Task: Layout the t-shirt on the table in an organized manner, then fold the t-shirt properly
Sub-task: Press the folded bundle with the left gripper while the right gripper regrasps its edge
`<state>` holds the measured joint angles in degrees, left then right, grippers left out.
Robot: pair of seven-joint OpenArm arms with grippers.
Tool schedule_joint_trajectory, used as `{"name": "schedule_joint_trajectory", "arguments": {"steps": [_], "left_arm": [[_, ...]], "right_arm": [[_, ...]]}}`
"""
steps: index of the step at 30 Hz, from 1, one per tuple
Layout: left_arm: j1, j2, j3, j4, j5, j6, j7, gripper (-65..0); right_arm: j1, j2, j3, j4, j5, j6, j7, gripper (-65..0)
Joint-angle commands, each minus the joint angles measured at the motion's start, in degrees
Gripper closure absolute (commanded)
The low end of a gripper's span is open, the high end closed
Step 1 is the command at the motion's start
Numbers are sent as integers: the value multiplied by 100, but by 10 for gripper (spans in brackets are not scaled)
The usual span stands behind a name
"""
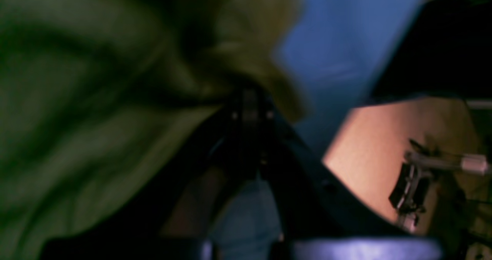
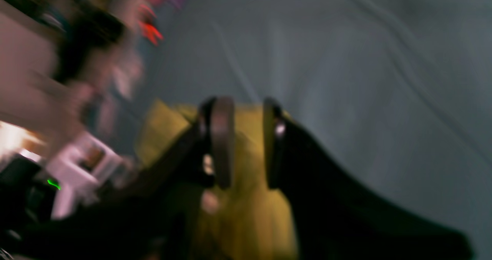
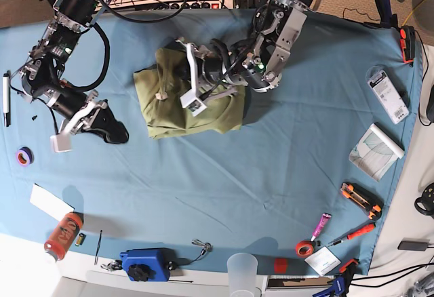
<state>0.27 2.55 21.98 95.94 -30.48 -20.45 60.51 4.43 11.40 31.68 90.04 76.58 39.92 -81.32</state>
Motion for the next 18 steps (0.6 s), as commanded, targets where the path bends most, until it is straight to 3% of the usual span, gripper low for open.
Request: {"name": "schedule_joint_trajectory", "arguments": {"steps": [1,2,5,9,16,18], "left_arm": [[-142,129,-2,374,-177,-61,-61,0],[-138,144,-2,634,-168,-37,26,0],[-129,142,-2,1410,-85,-39,243,0],[-70,101,-2,2000,514,-4,293,0],[22,-330,-11,2039,1801,1093,319,0],[68,-391,-15,2039,2065,1272,376,0]], "right_arm": [[114,81,-20,103,505,8,132,-105],[114,81,-37,103,842,8,132,-105],[114,83,-146,107,842,8,132,-105],[98,81,-597,105,842,8,132,-105],[96,81,-2063,103,842,8,132,-105],[96,81,-2424,101,643,8,132,-105]]}}
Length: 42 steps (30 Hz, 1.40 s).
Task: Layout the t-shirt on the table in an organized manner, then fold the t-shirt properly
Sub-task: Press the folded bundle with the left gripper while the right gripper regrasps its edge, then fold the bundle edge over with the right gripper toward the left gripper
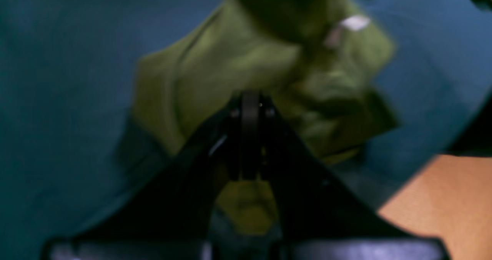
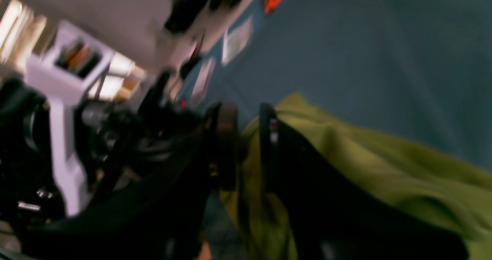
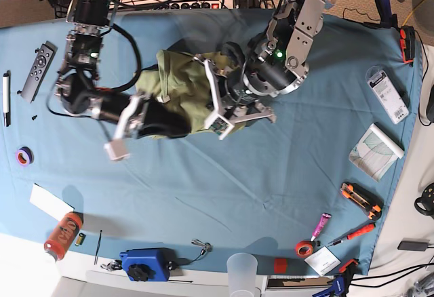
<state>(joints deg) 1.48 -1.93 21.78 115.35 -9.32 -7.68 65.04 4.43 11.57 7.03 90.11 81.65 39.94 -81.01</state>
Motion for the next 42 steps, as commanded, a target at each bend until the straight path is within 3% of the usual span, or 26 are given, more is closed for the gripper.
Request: {"name": "schedule_joint_trajectory", "arguments": {"steps": [1,5,10,15,23,29,34,42], "left_arm": [[-33,48,7,98,70,81,-35,0],[-4,50,7,101,382,341,15,0],[-2,48,7,186,1106,804,92,0],[-4,48,7,284,1325,809,101,0],[-4,48,7,286,1325,787,98,0],[-7,48,7,286,1325,787,48,0],[-2,48,7,284,1322,787,7,0],[46,48,7,280,1320,787,-35,0]], "right_arm": [[96,63,-109,90,-57,6,101,-105],[92,63,-466,-111,-826,6,101,-105],[98,63,-481,-1176,-1462,6,101,-105],[114,63,-479,-2055,-1696,6,101,-105],[127,63,-59,-970,-695,6,101,-105],[129,68,654,417,-647,6,101,-116],[42,146,831,658,-1499,6,101,-249],[-444,717,837,658,-2374,6,101,-258]]}}
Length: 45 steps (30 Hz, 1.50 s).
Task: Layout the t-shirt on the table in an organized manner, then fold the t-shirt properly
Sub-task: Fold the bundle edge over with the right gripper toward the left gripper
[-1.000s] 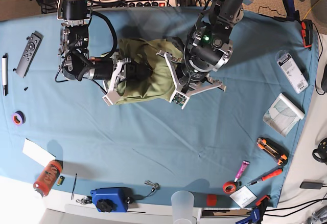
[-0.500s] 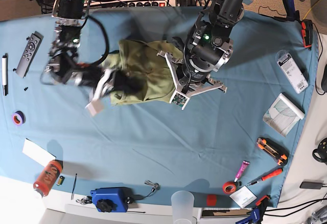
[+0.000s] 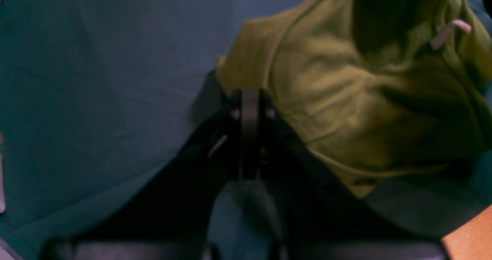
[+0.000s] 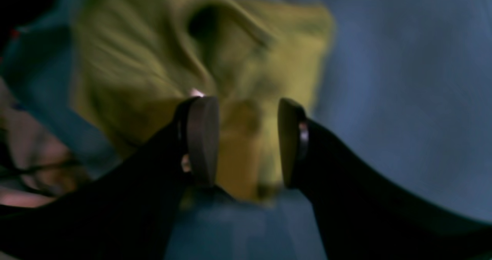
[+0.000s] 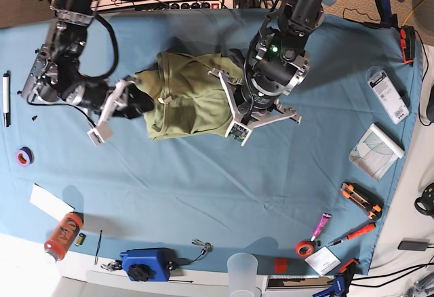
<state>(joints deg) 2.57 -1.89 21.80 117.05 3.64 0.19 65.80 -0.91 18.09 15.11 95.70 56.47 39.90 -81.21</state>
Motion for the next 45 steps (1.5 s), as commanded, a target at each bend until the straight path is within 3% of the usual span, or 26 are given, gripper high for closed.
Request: {"name": "schedule_joint_trajectory", "arguments": {"steps": [1,5,10,21,25,28,37,40,42,45], "left_arm": [[-63,44,4,109,24,0,-114,0],[-63,44,4,109,24,0,-114,0],[-61,44,4,109,24,0,-109,0],[-33,44,4,109,24,0,-129,0],[-33,44,4,109,22,0,-131,0],[-33,44,7,109,22,0,-129,0],[-33,44,11,109,24,0,-109,0],[-35,44,9,109,24,0,-118,0],[-37,44,11,109,22,0,-129,0],[-35,44,11,109,22,0,-133,0]], "right_arm": [[55,131,28,98,87,10,121,-258],[-24,208,33,98,146,10,121,-258],[0,208,35,101,826,10,121,-258],[9,542,39,101,793,10,121,-262],[-9,402,37,94,-201,-133,164,-262],[-4,240,37,94,-468,-238,363,-262],[33,15,33,-787,-424,-313,538,-262],[94,17,33,-1204,-24,10,468,-262],[138,15,31,-1296,396,10,214,-262],[227,-20,24,-1300,527,10,121,-262]]}}
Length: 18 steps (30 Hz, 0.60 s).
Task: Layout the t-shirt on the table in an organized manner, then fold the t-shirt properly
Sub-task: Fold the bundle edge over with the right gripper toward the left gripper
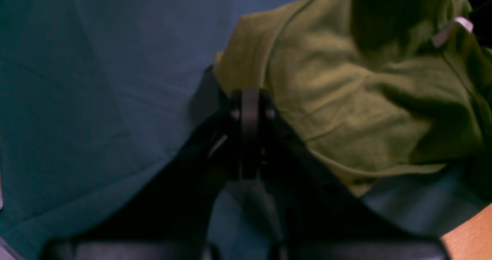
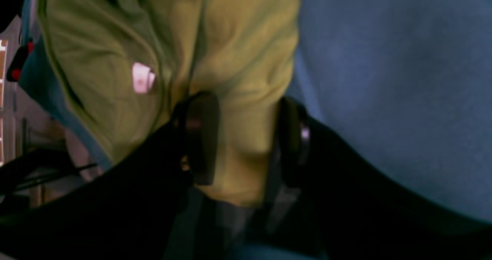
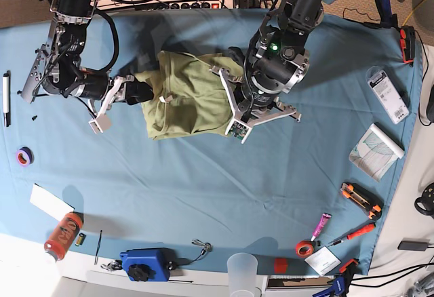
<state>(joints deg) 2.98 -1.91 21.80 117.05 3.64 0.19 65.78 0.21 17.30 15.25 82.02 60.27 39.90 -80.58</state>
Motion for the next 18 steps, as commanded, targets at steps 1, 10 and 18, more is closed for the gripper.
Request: {"name": "schedule_joint_trajectory", "arguments": {"steps": [1,10,18], "left_arm": [[-76,48,11,109,22,0,-133,0],[-57,46,11,109,22,0,72,0],[166,44,9,109,24,-2,227,0]], "right_arm": [[129,35,7,68,140,10,58,-261],[352,-31,-750,68,-411,10,184,-82],[1102,-31,-1467,68,-1755,10,737,0]]}}
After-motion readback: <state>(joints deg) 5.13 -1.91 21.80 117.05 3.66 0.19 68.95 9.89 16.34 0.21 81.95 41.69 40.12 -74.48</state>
